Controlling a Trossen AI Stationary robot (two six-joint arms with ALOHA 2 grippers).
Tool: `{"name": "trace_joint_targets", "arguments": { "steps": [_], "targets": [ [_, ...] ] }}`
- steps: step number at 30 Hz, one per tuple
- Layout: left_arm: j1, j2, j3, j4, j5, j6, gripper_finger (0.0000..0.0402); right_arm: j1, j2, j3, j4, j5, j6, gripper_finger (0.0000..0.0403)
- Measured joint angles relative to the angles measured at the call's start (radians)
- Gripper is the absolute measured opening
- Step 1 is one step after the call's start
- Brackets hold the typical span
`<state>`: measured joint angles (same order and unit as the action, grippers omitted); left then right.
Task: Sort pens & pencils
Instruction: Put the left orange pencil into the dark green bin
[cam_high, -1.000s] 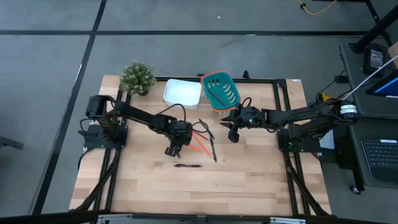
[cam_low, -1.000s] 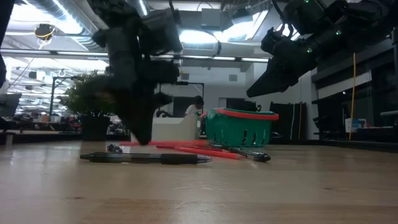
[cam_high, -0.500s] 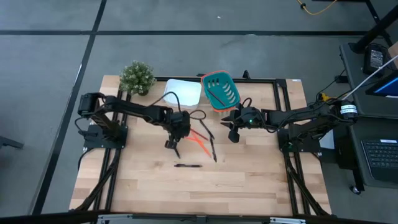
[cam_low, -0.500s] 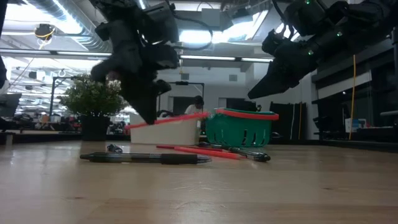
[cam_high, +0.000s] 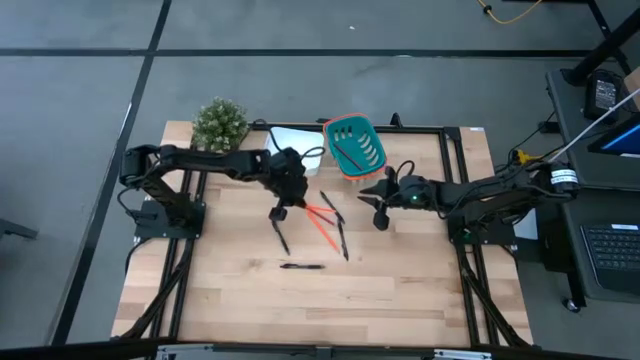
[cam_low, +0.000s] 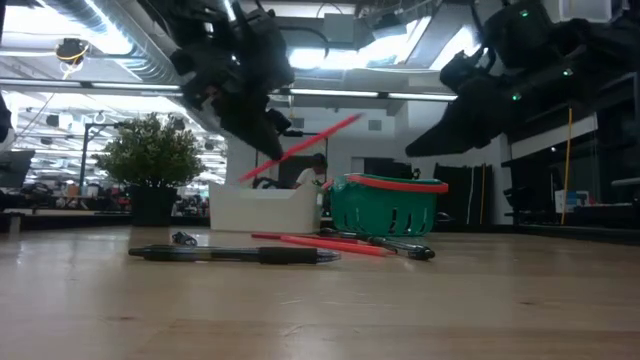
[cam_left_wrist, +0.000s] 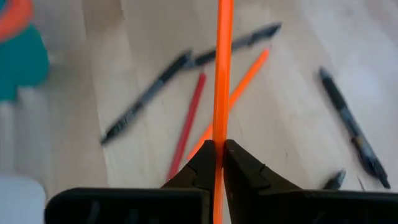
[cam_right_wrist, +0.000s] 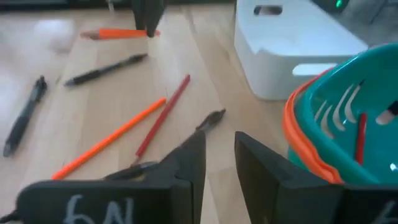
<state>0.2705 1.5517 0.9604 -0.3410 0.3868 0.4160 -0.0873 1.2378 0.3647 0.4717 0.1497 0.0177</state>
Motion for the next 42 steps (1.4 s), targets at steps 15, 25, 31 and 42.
{"name": "trace_joint_targets", "arguments": {
  "steps": [15, 25, 31, 42],
  "targets": [
    [0.117, 0.000, 0.000, 0.279, 0.211, 0.064, 0.0014, 0.000, -0.113, -0.195, 0.389, 0.007, 0.008, 0.0087],
    [0.112, 0.000, -0.018, 0.431, 0.211, 0.056, 0.0014, 0.000, -0.052, -0.118, 0.393, -0.070, -0.010, 0.0090],
    [0.113, 0.000, -0.053, 0.530, 0.211, 0.031, 0.0014, 0.000, 0.046, -0.039, 0.392, -0.072, -0.026, 0.0135],
    [0.113, 0.000, -0.055, 0.541, 0.211, 0.030, 0.0014, 0.000, 0.229, 0.149, 0.391, -0.074, -0.132, 0.0194]
  ]
}}
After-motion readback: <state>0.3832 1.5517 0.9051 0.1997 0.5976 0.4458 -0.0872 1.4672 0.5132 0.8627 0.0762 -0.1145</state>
